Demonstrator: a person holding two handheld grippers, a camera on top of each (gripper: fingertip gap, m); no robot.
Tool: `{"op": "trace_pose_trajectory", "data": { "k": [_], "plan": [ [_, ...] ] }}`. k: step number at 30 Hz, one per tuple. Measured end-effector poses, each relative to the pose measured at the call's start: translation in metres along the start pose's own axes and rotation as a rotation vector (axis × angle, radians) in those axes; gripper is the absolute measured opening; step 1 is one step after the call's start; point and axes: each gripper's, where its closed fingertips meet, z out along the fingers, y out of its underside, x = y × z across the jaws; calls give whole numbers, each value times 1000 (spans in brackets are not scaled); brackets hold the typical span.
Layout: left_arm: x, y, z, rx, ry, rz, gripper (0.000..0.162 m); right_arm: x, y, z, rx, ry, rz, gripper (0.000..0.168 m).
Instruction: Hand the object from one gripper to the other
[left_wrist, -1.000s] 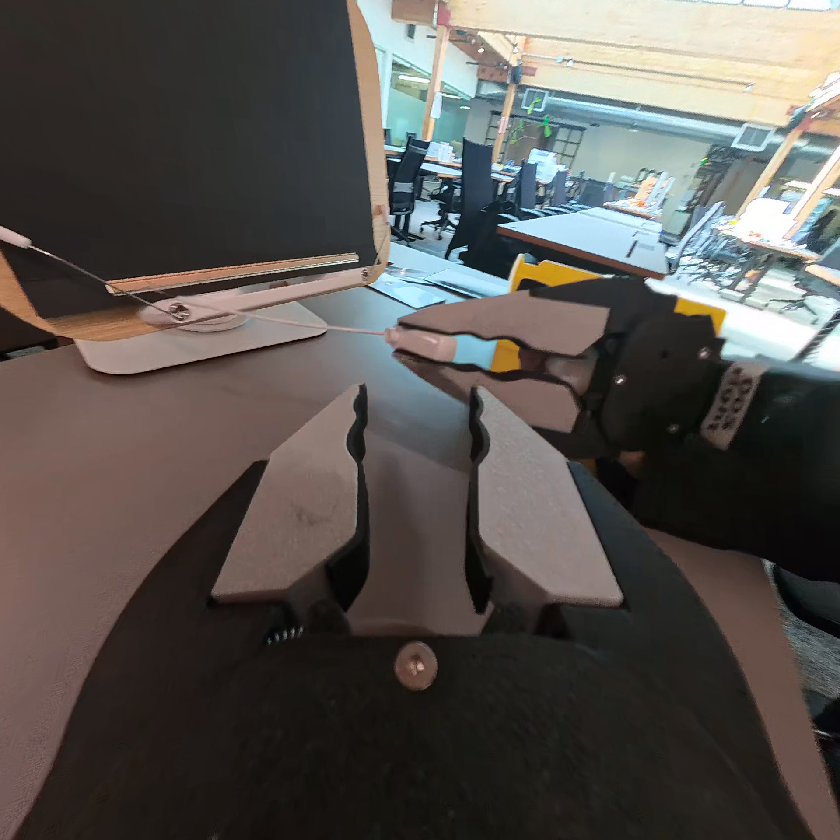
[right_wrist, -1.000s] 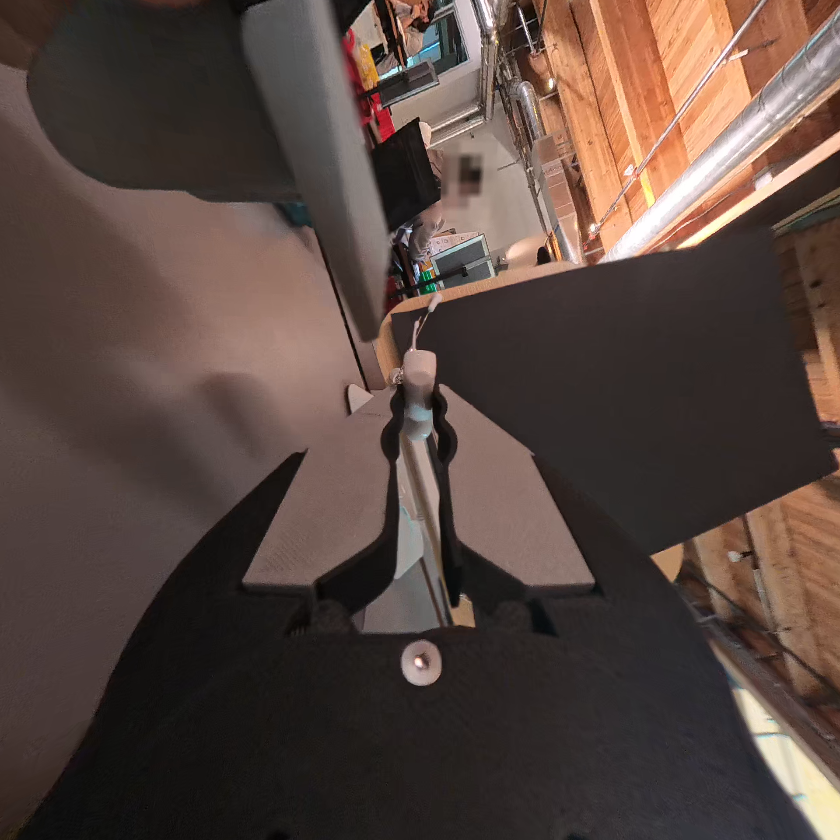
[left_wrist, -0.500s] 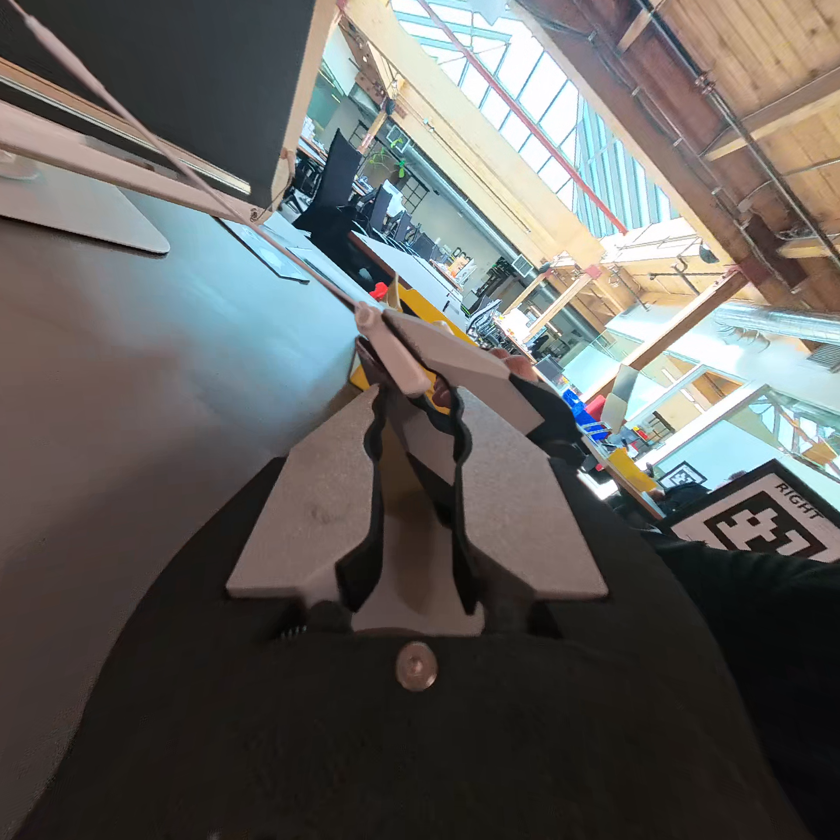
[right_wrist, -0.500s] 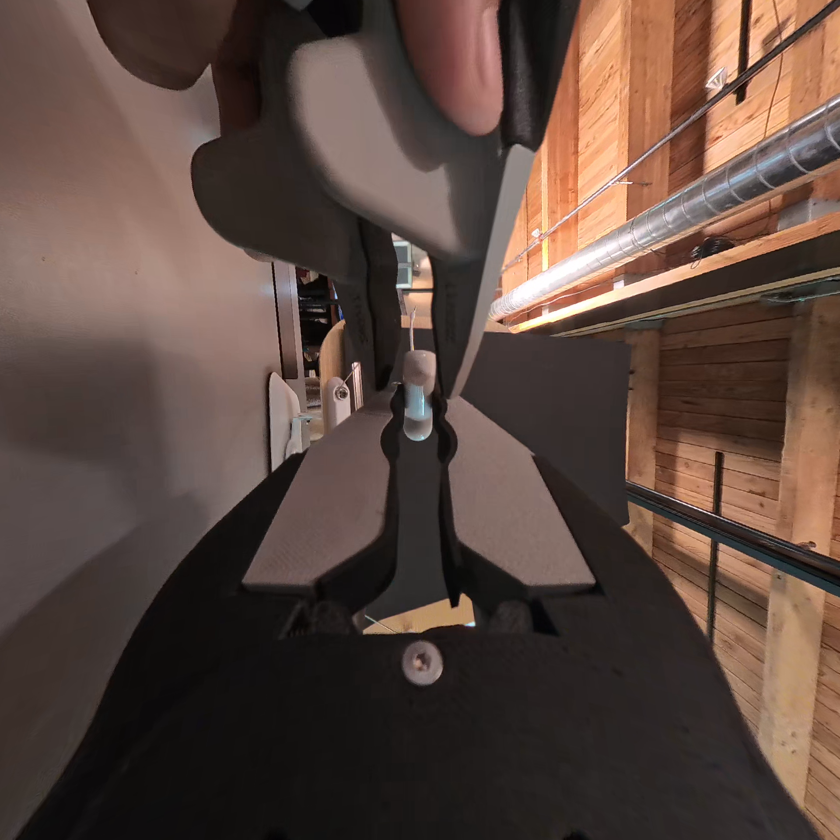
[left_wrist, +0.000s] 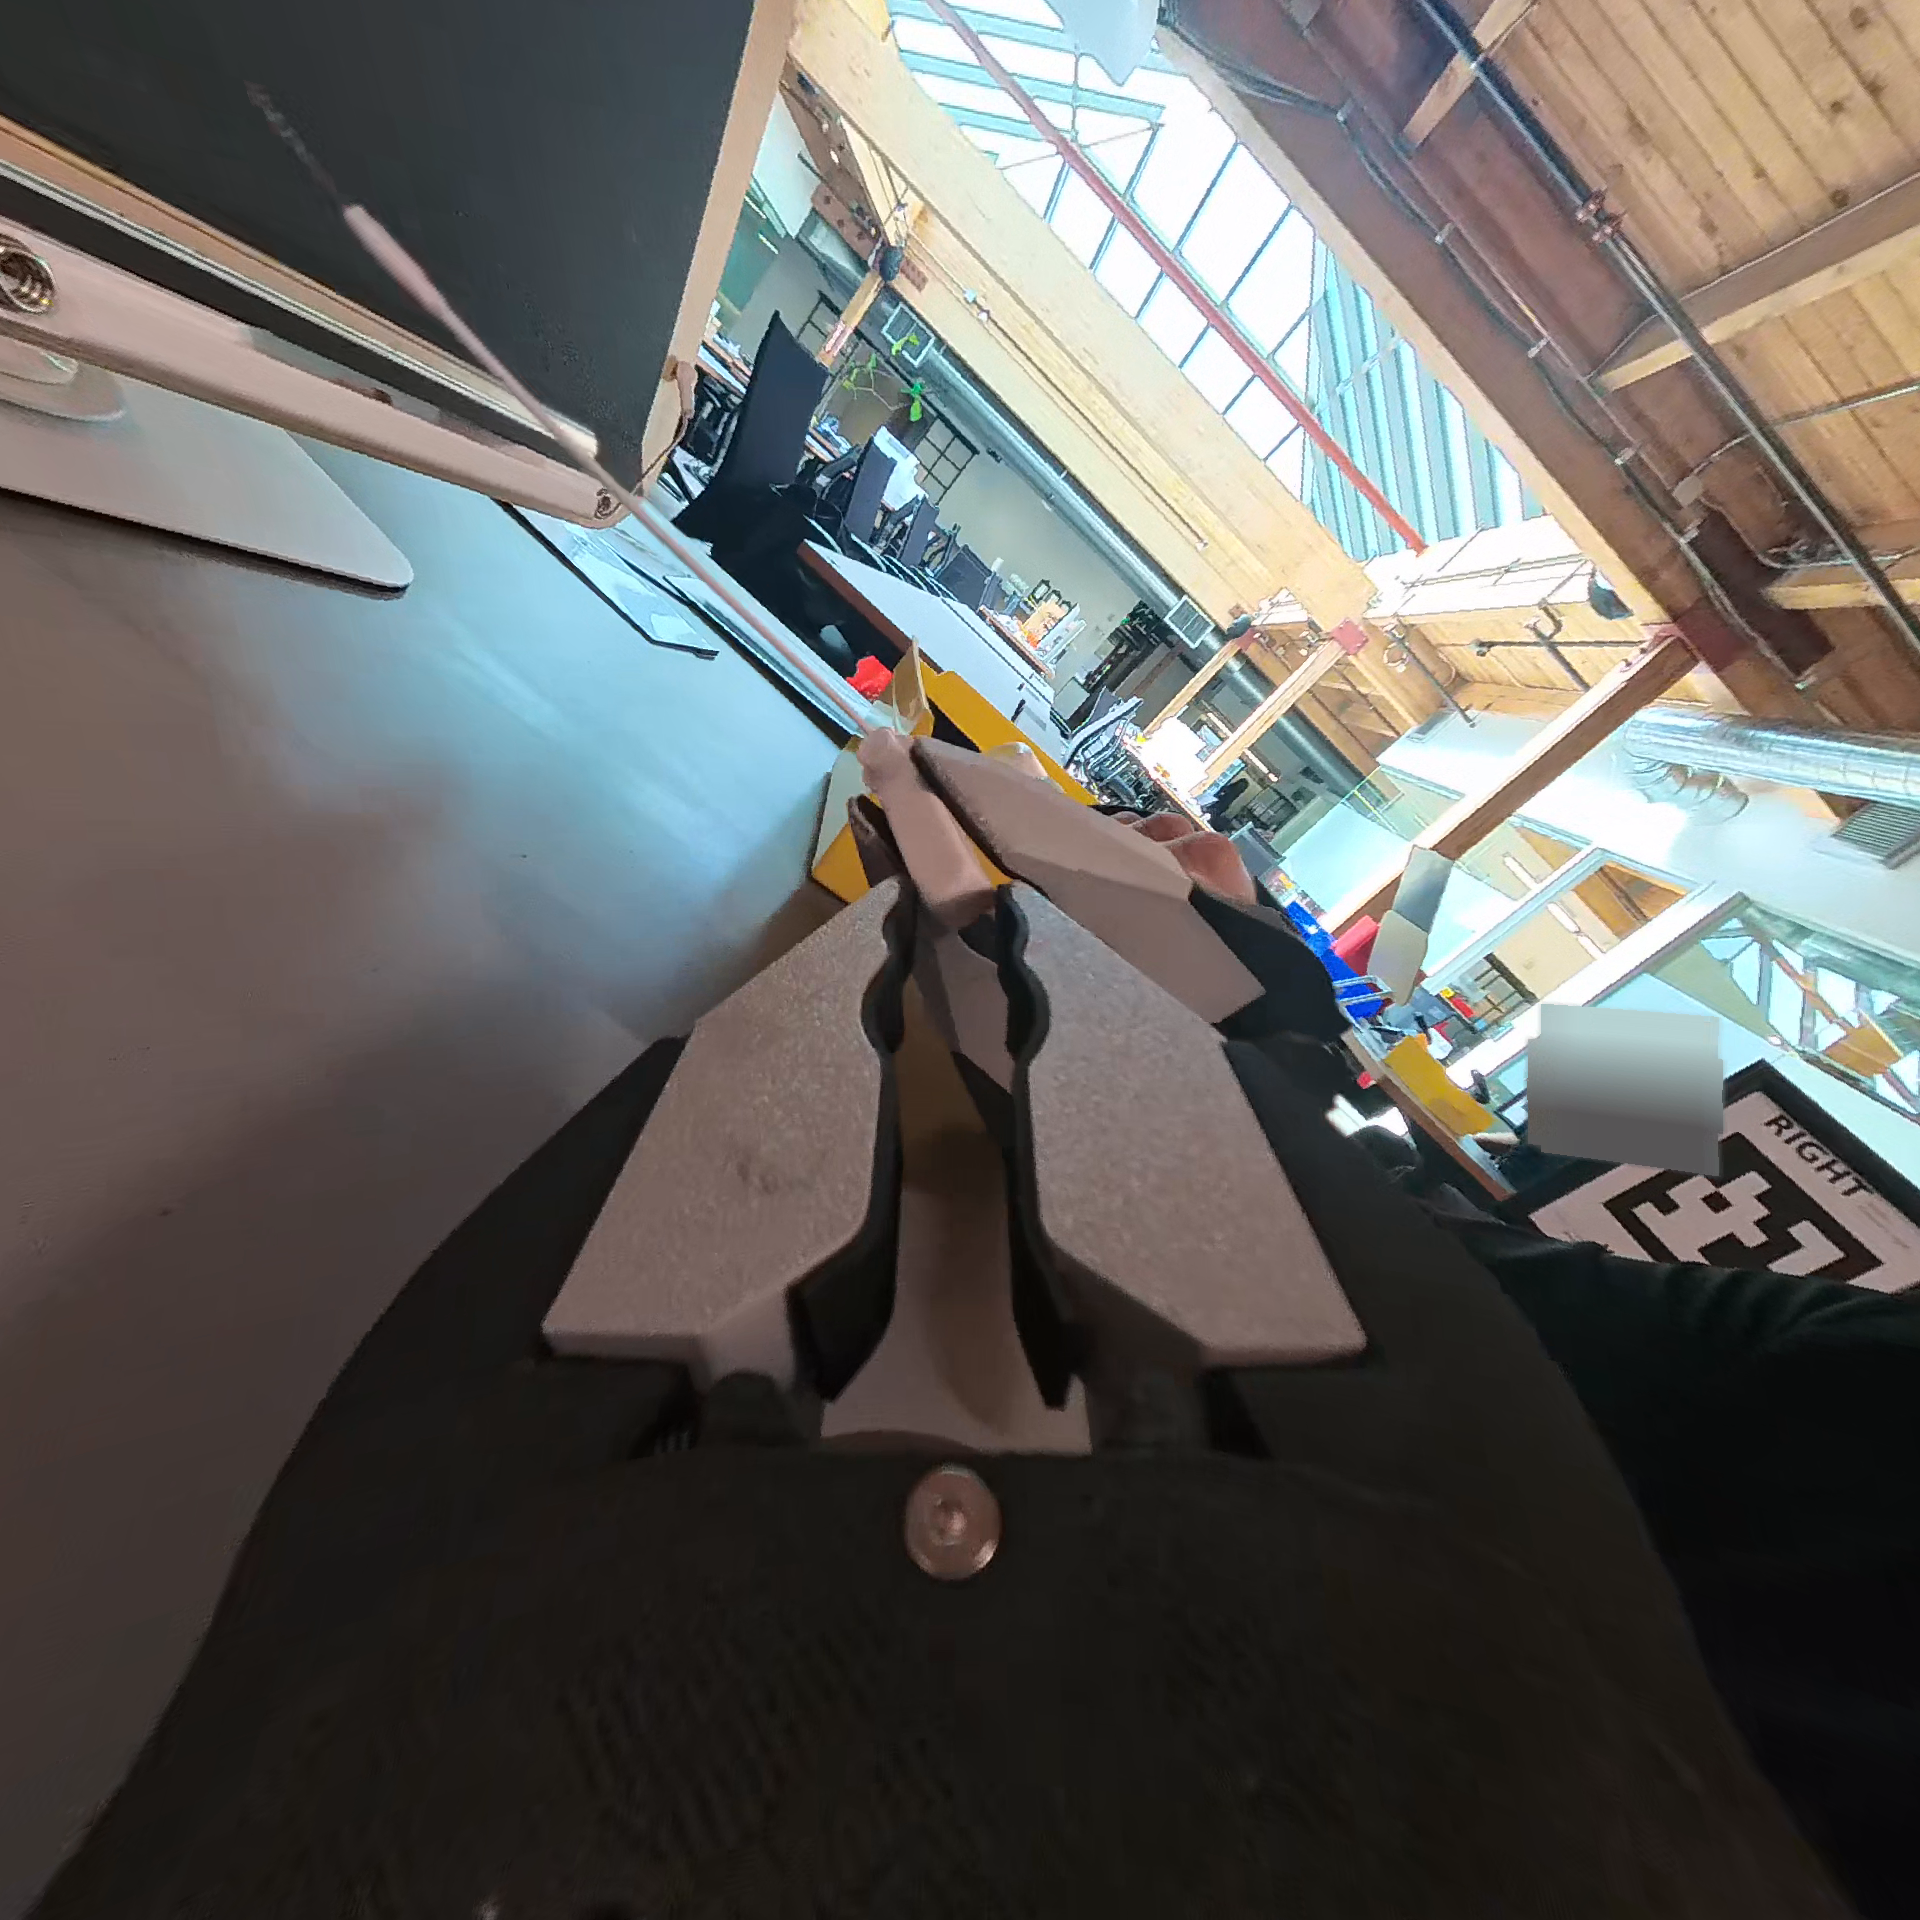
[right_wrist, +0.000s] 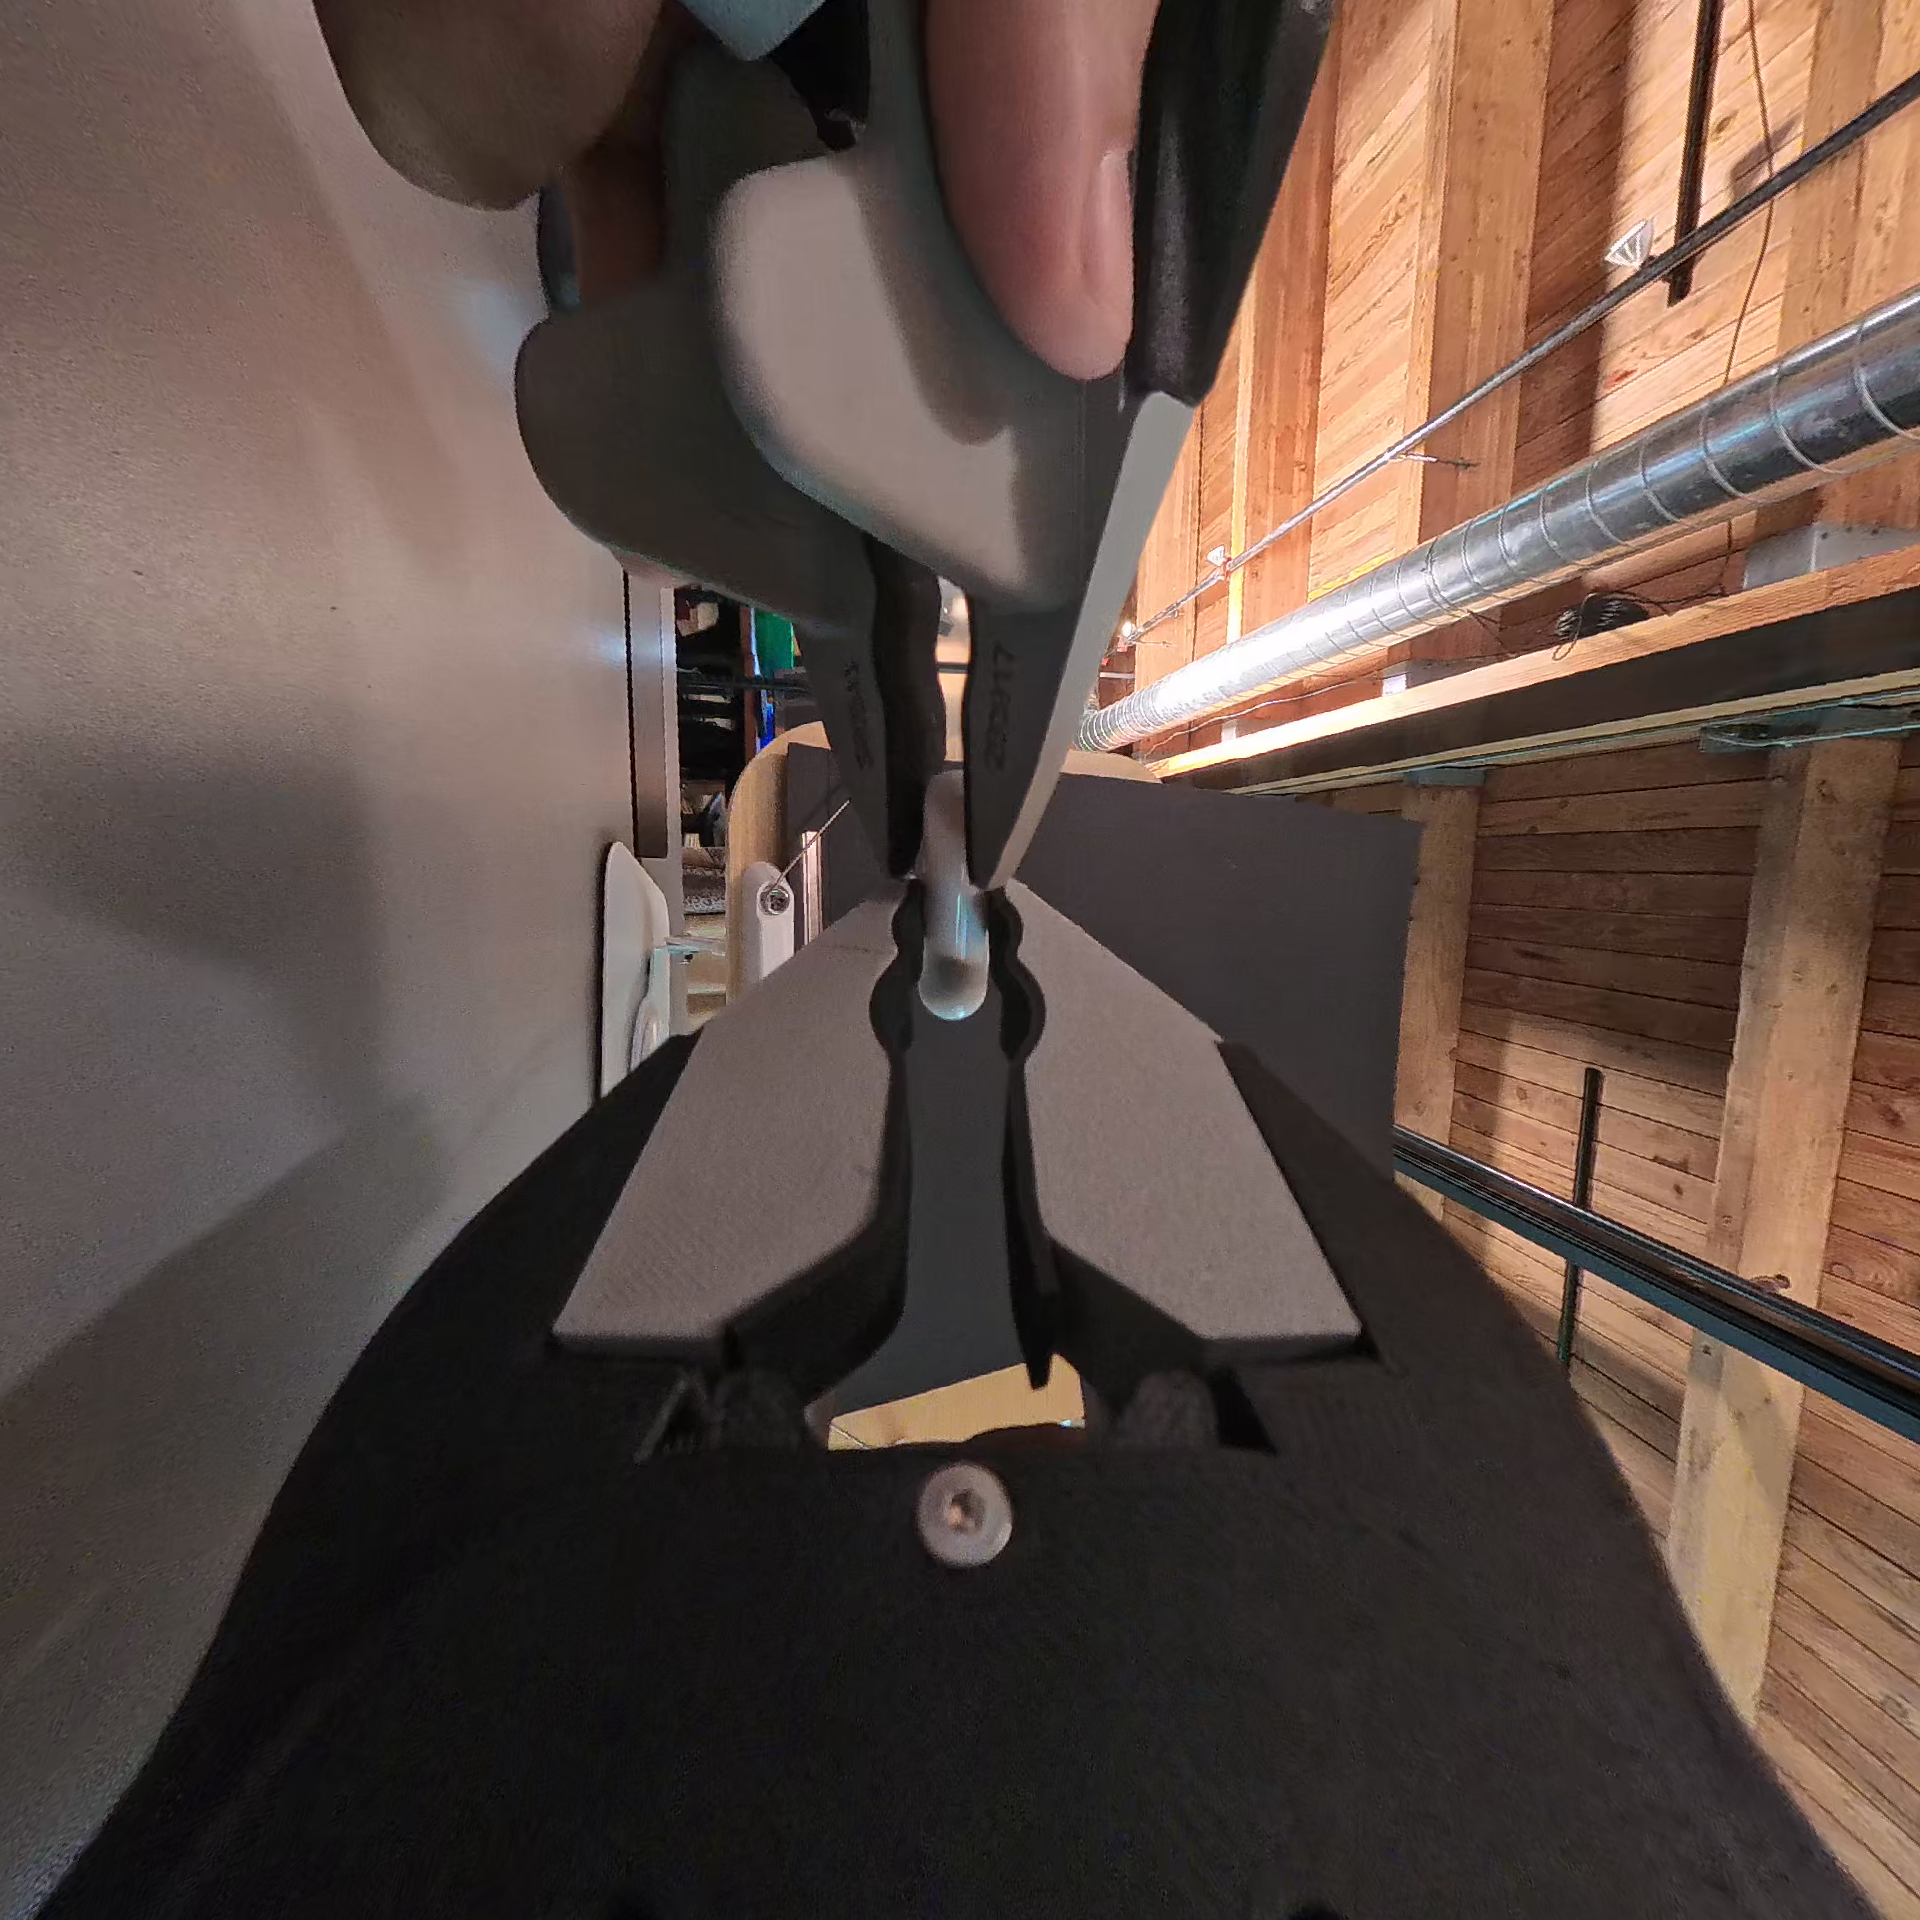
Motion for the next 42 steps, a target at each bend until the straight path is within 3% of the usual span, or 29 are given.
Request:
{"op": "trace_pose_trajectory", "data": {
  "k": [3, 5, 11, 19, 23, 26, 29, 32, 37, 42],
  "plan": [
    [0, -5, -2, 32, 25, -61, 22, -2, -3, -1, 17, -4, -16, 8],
    [-1, -5, -4, 31, 27, -55, 14, -1, -5, -2, 26, -1, -11, 8],
    [-7, -3, -4, -4, -40, 21, 13, -7, -4, 0, 22, -35, 22, 9],
    [-30, -18, -15, 53, -194, 147, 10, -26, 13, 5, -36, -214, 320, 15],
    [-25, -34, -24, 135, -182, 162, 10, -44, 22, 2, -20, -387, 666, 13],
    [-11, -38, -23, 150, -115, 214, 10, -50, 3, -6, 107, -654, 1106, 29],
    [4, -38, -20, 146, -73, 321, 10, -32, -11, -16, 284, -788, 1371, 21],
    [21, -40, -20, 170, -23, 433, 10, -10, -14, -23, 409, -834, 1551, 24],
    [27, -33, -15, 151, 6, 468, 9, 31, -7, -31, 627, -815, 1814, 25],
    [25, -19, -6, 76, 4, 496, 10, 37, 8, -27, 635, -798, 1948, 21]
  ]
}}
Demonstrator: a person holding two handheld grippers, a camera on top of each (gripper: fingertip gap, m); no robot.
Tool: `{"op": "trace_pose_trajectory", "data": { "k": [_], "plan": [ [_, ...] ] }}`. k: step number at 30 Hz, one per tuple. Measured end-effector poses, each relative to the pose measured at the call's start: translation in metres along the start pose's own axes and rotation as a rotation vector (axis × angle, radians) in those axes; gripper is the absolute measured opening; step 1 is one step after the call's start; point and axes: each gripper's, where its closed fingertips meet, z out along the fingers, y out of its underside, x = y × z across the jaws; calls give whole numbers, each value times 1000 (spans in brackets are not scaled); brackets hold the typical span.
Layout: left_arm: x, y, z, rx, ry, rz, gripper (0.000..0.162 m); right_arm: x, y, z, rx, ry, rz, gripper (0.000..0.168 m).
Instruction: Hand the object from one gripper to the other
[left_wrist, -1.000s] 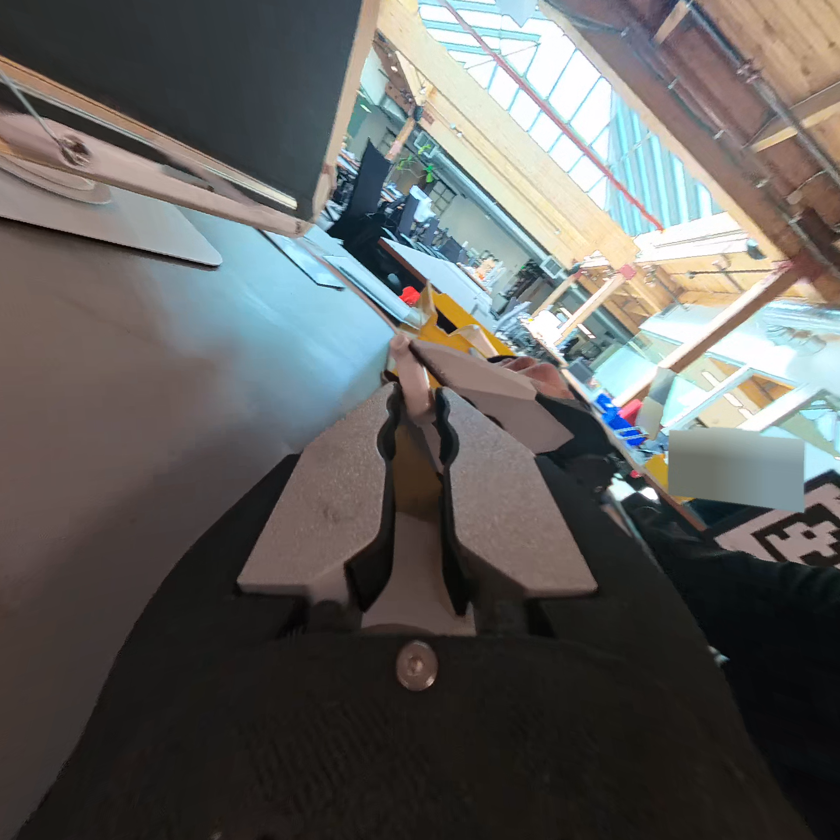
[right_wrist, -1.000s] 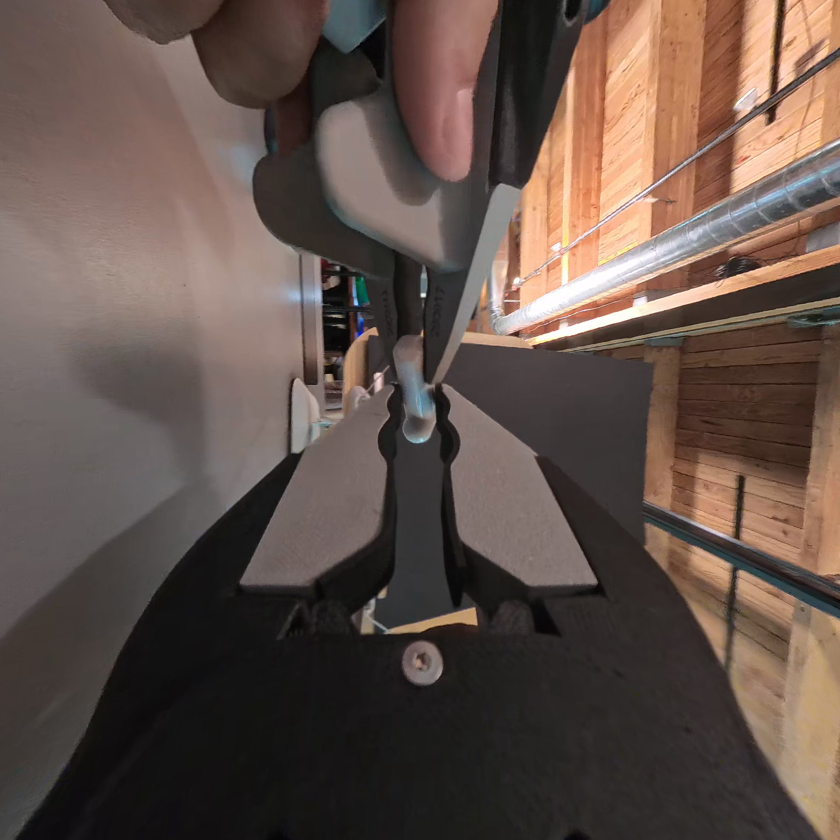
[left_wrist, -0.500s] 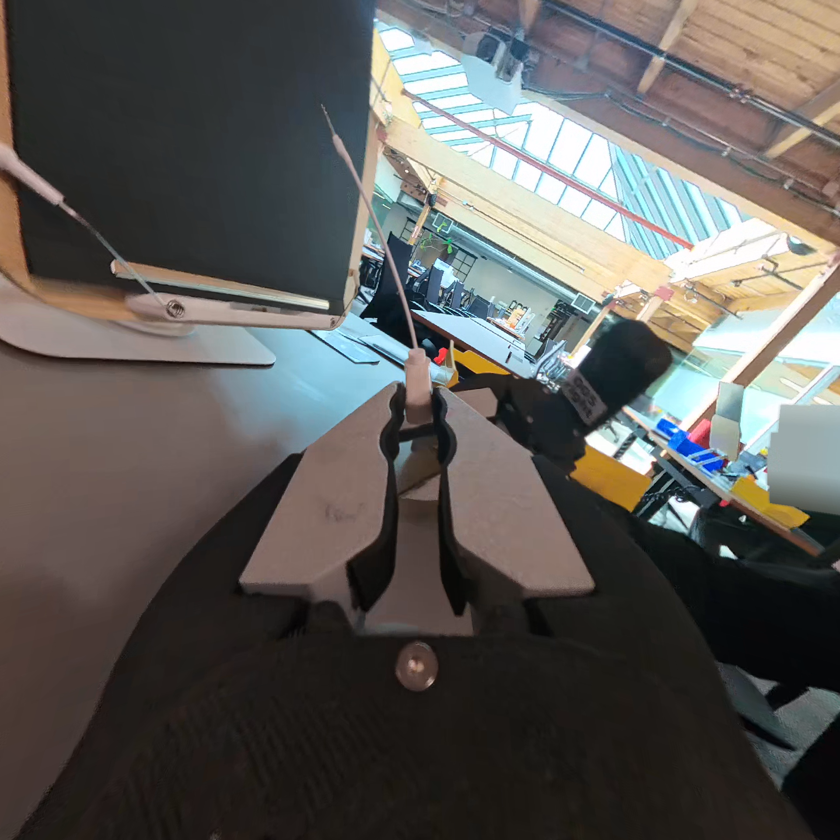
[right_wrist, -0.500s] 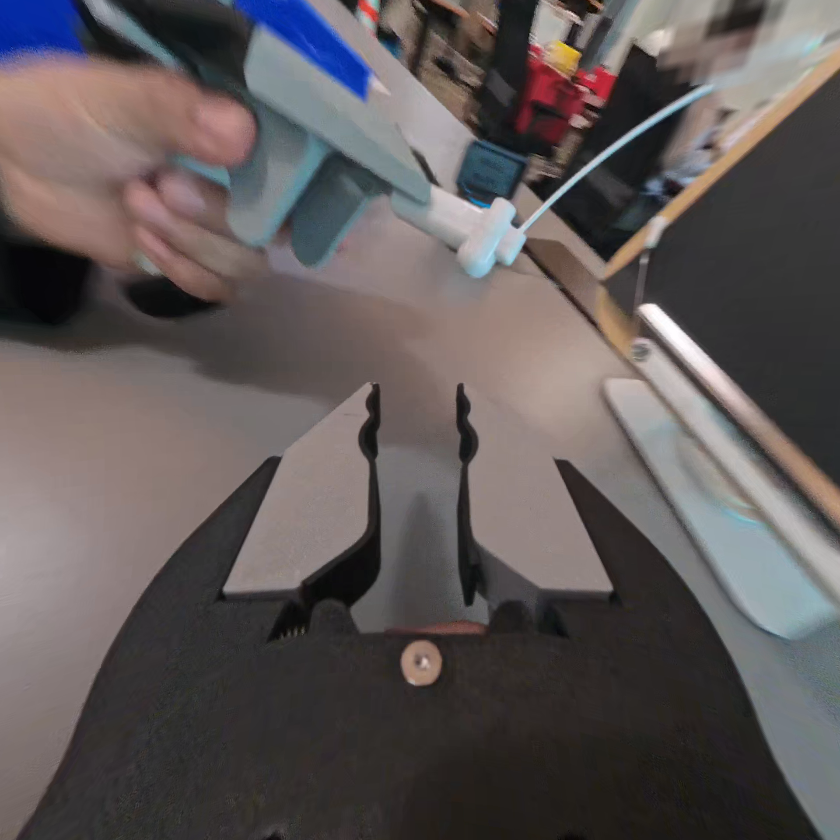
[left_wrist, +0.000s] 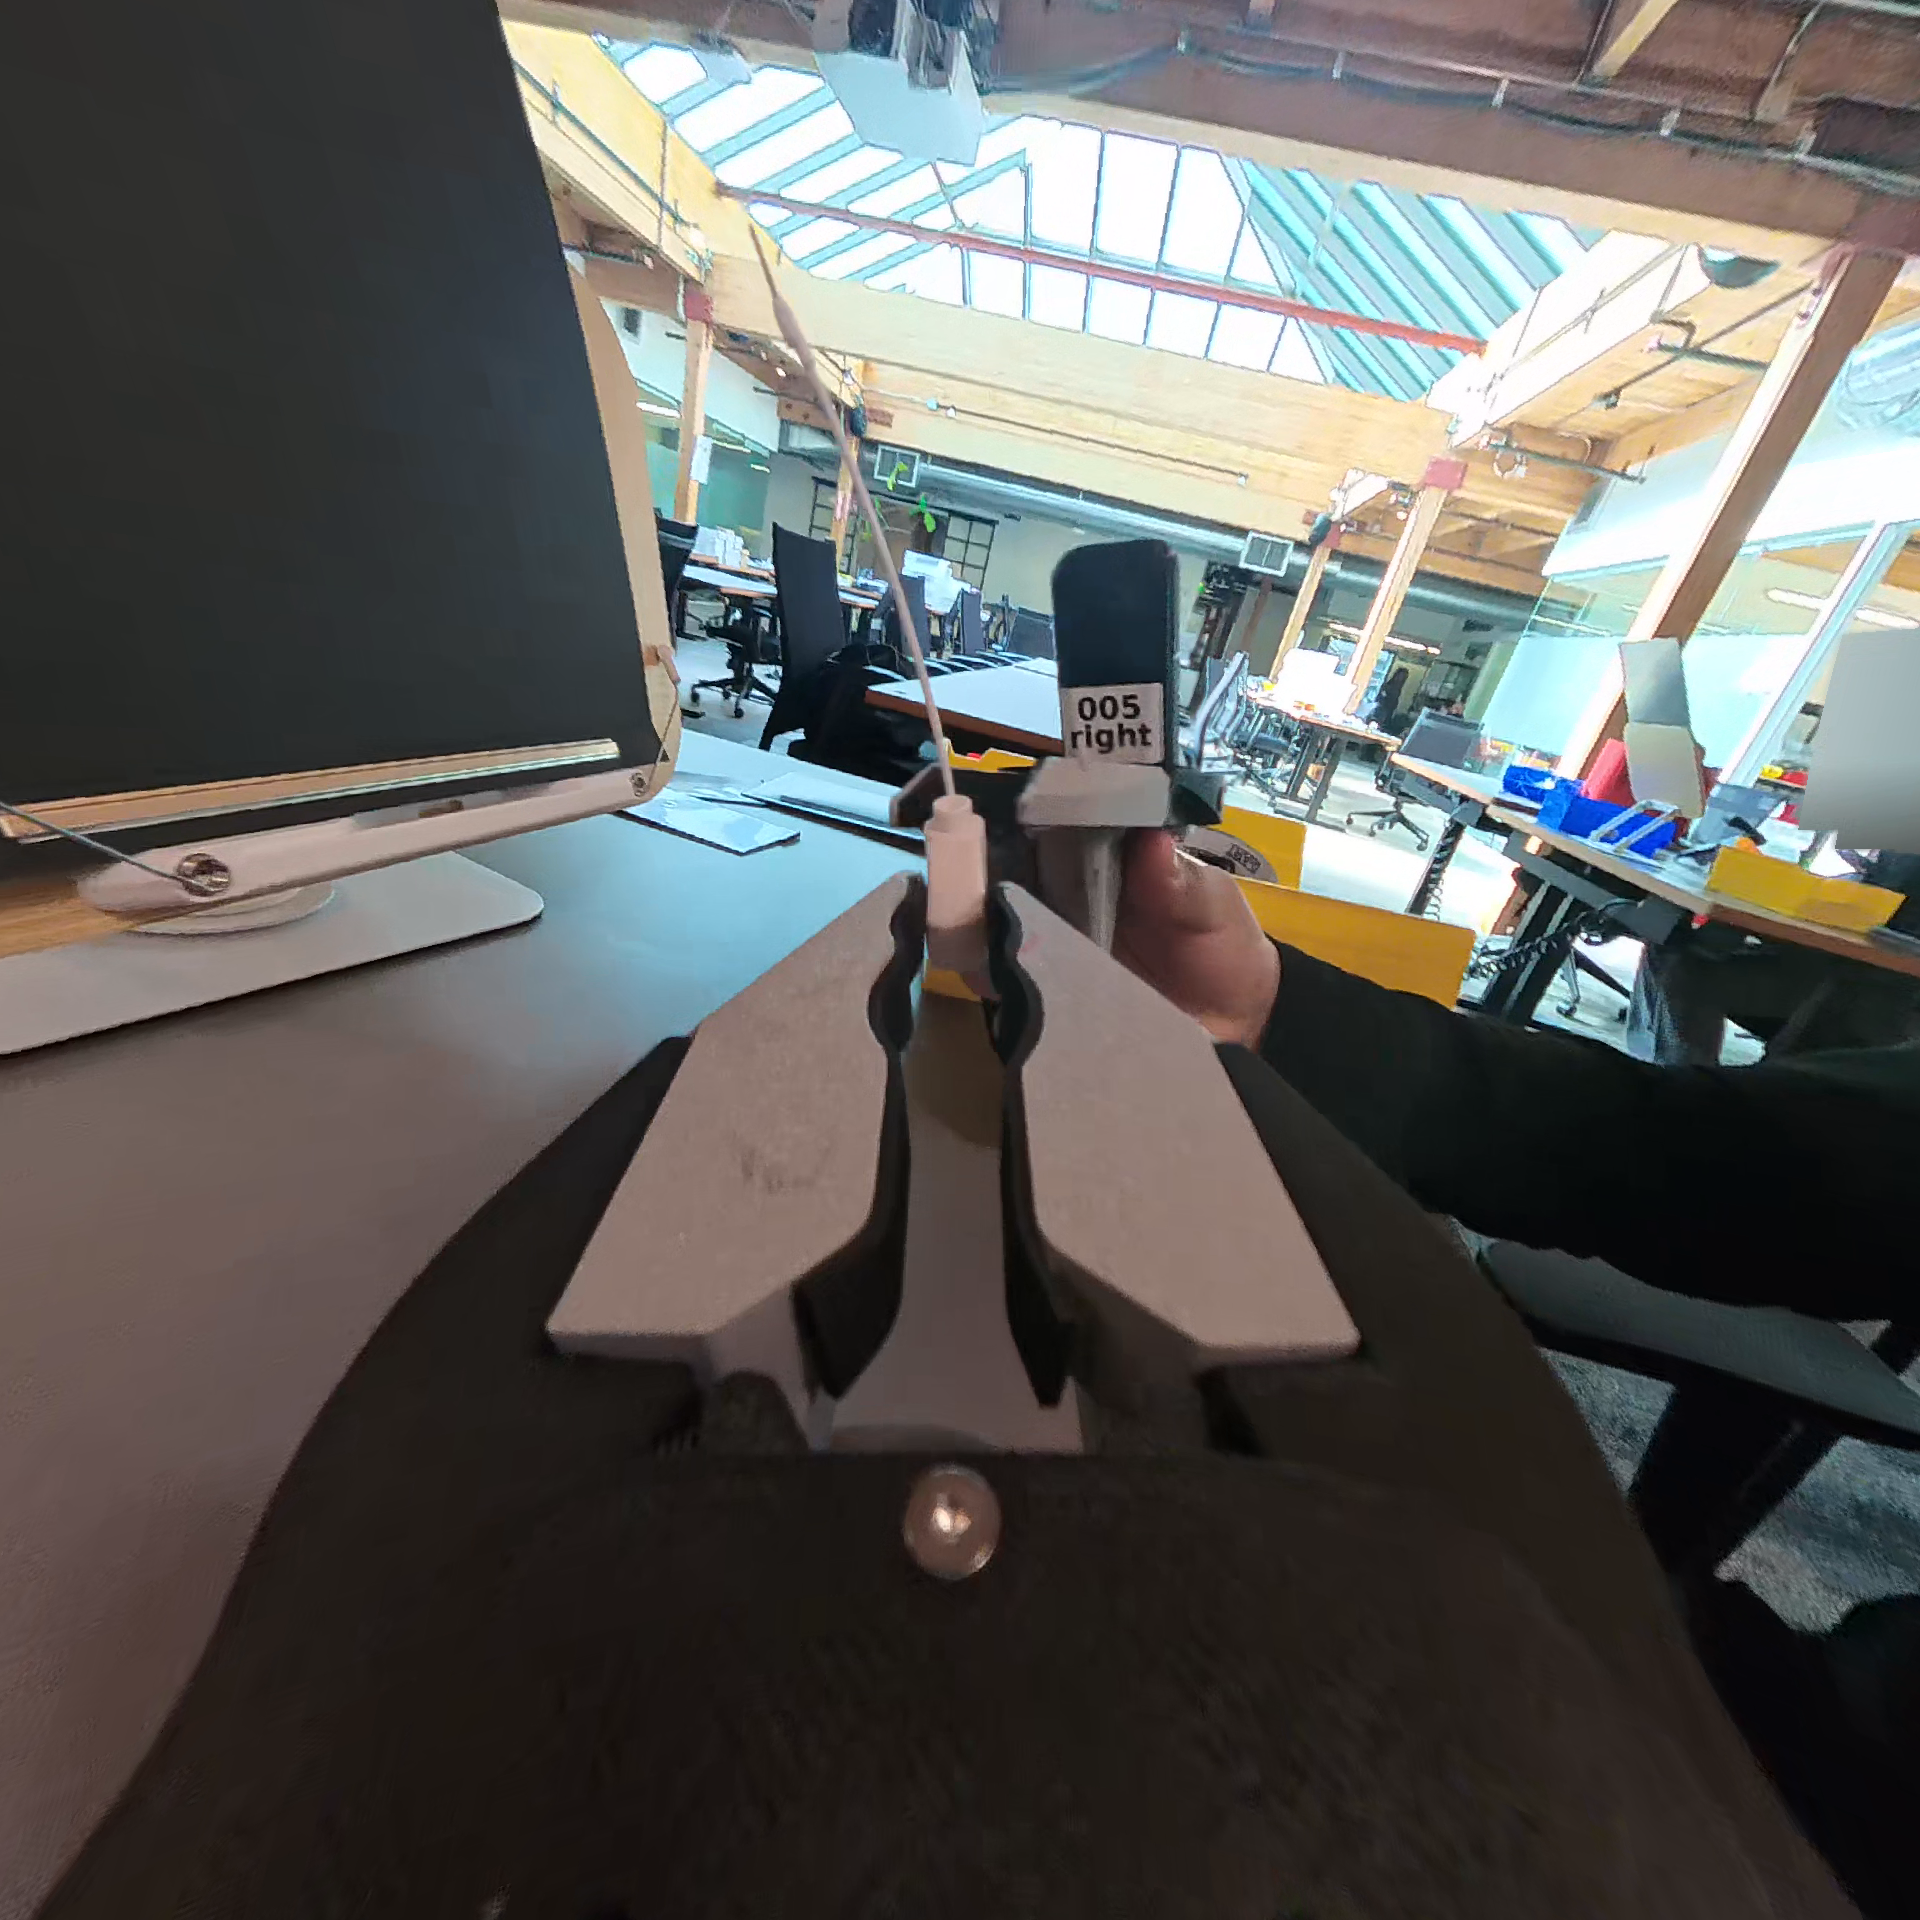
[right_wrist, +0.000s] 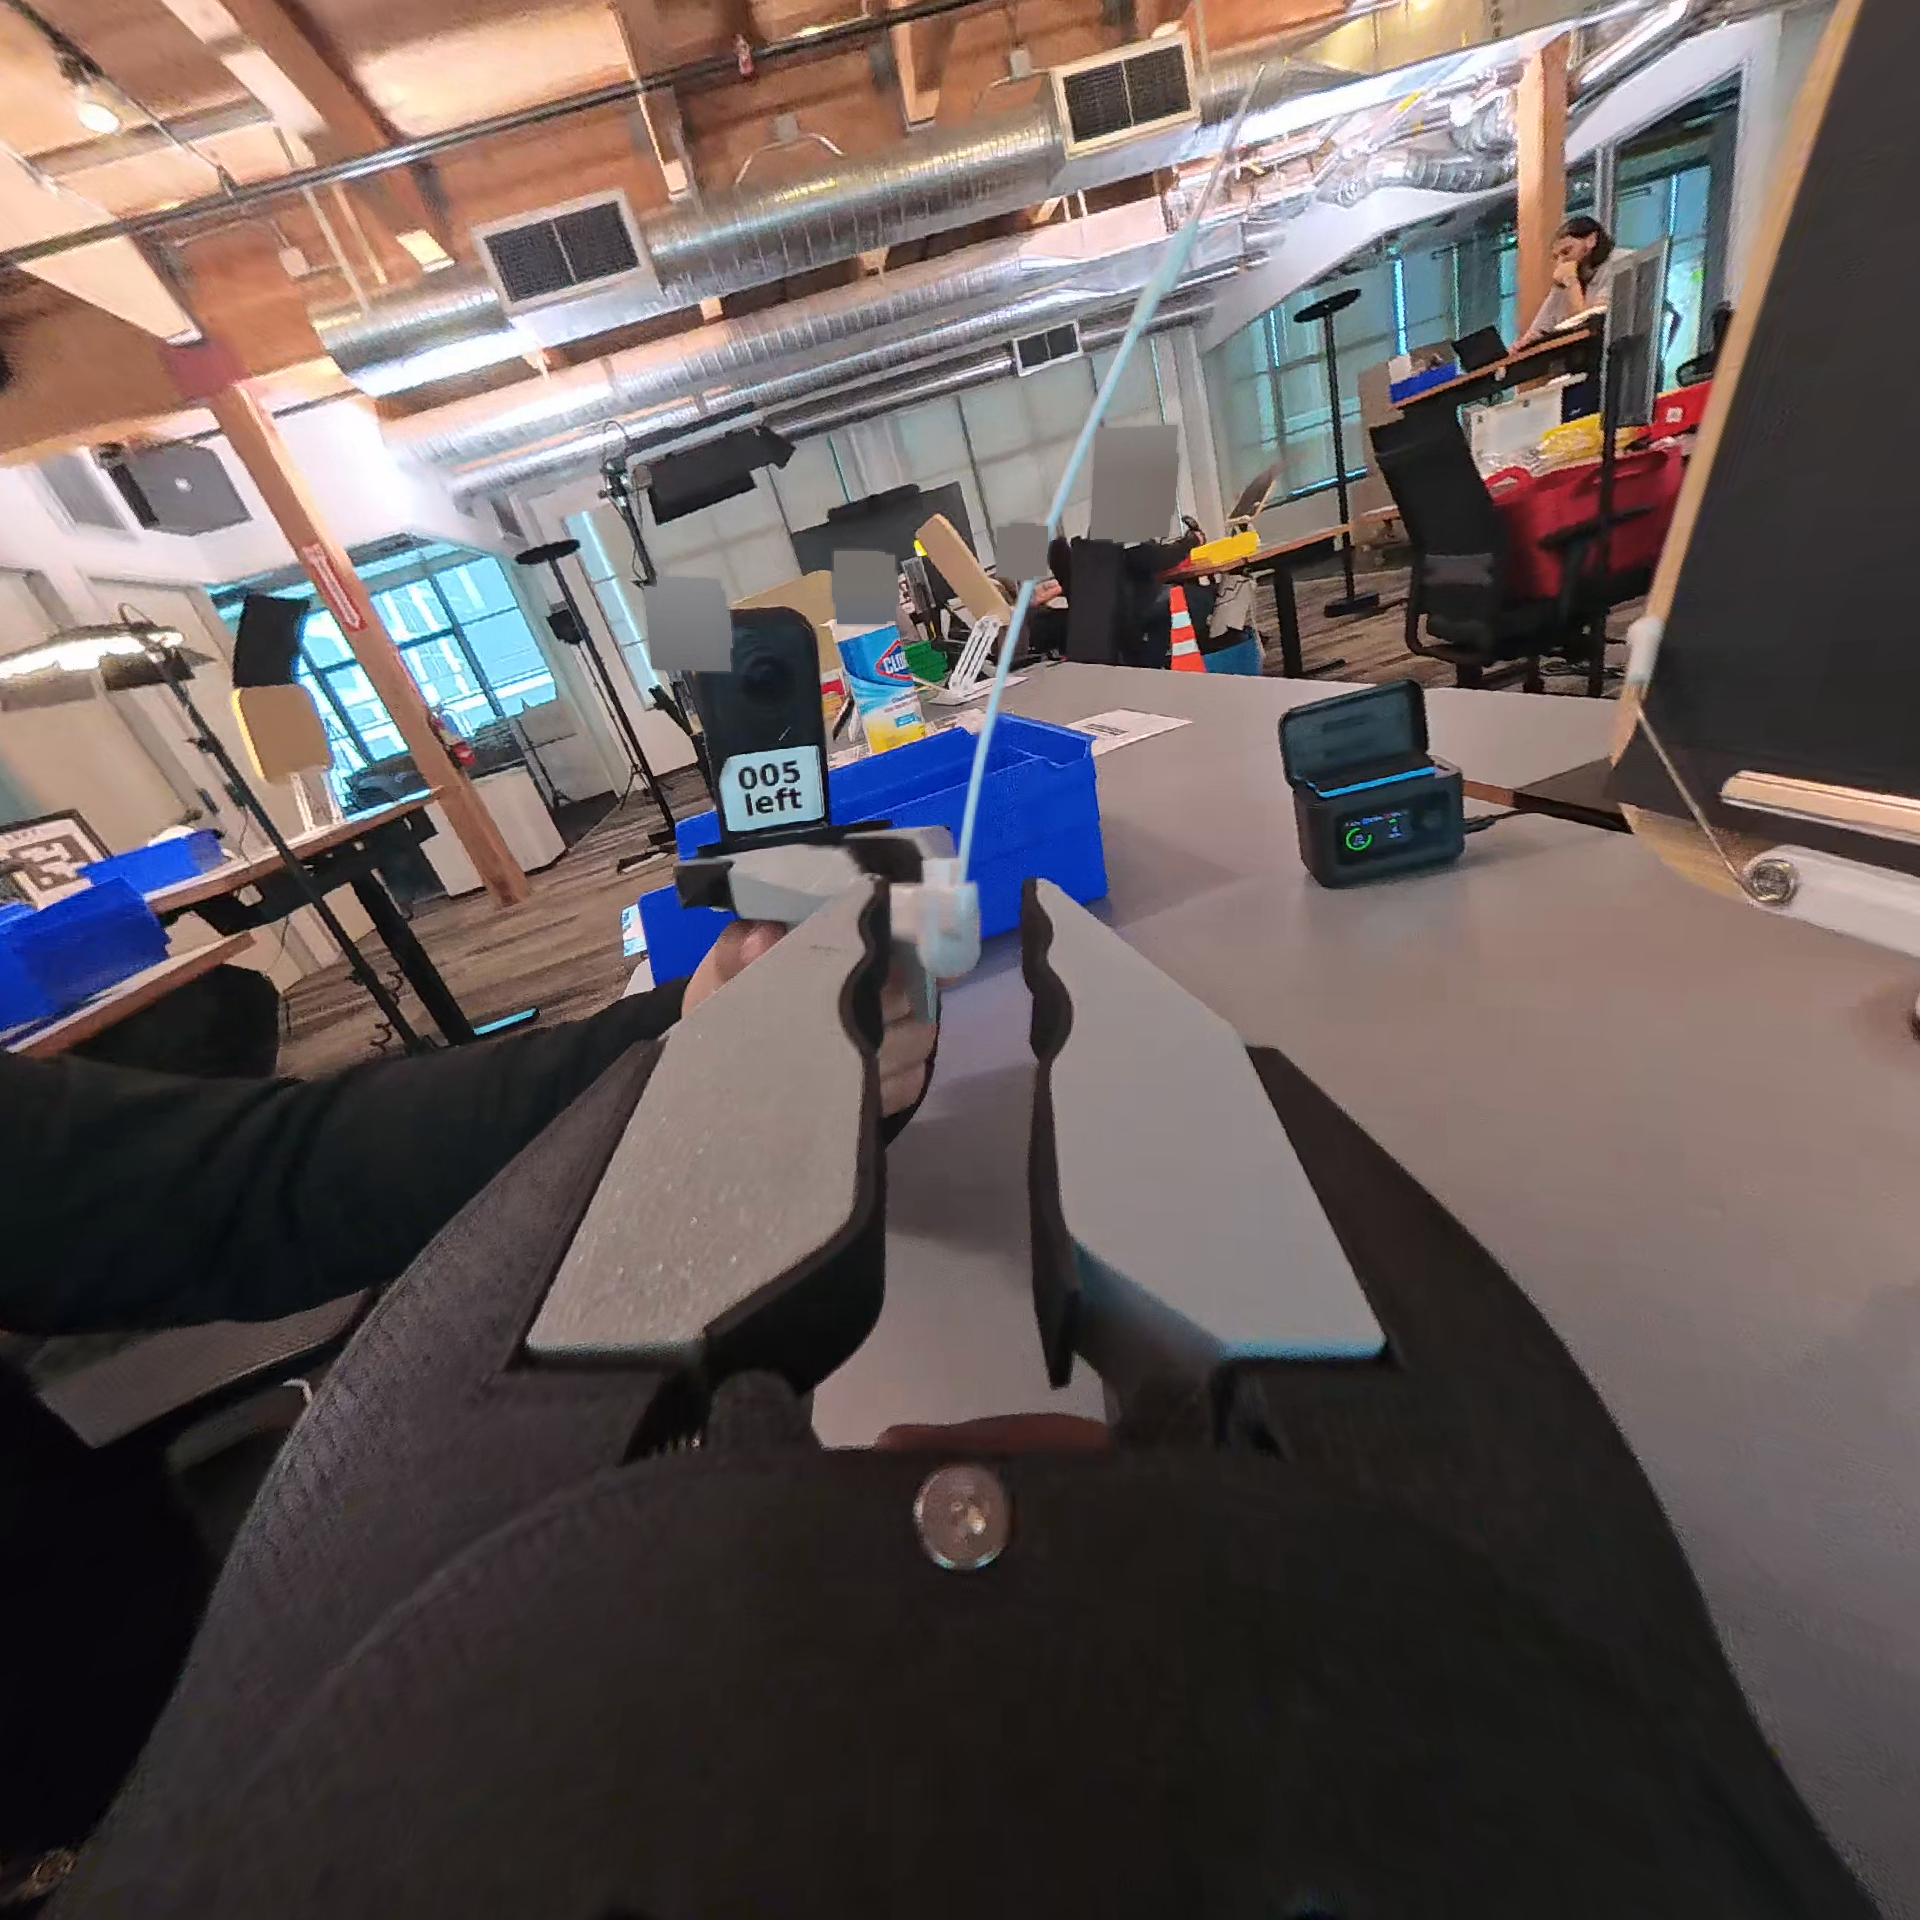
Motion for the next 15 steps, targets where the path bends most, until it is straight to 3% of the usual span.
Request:
{"op": "trace_pose_trajectory", "data": {
  "k": [6, 15],
  "plan": [
    [4, 6, 4, -26, 18, -3, 10, -5, 6, 2, -31, -10, -49, 9],
    [-4, 20, 6, -76, 5, -104, 14, 0, 13, 2, -80, 37, -89, 8]
  ]
}}
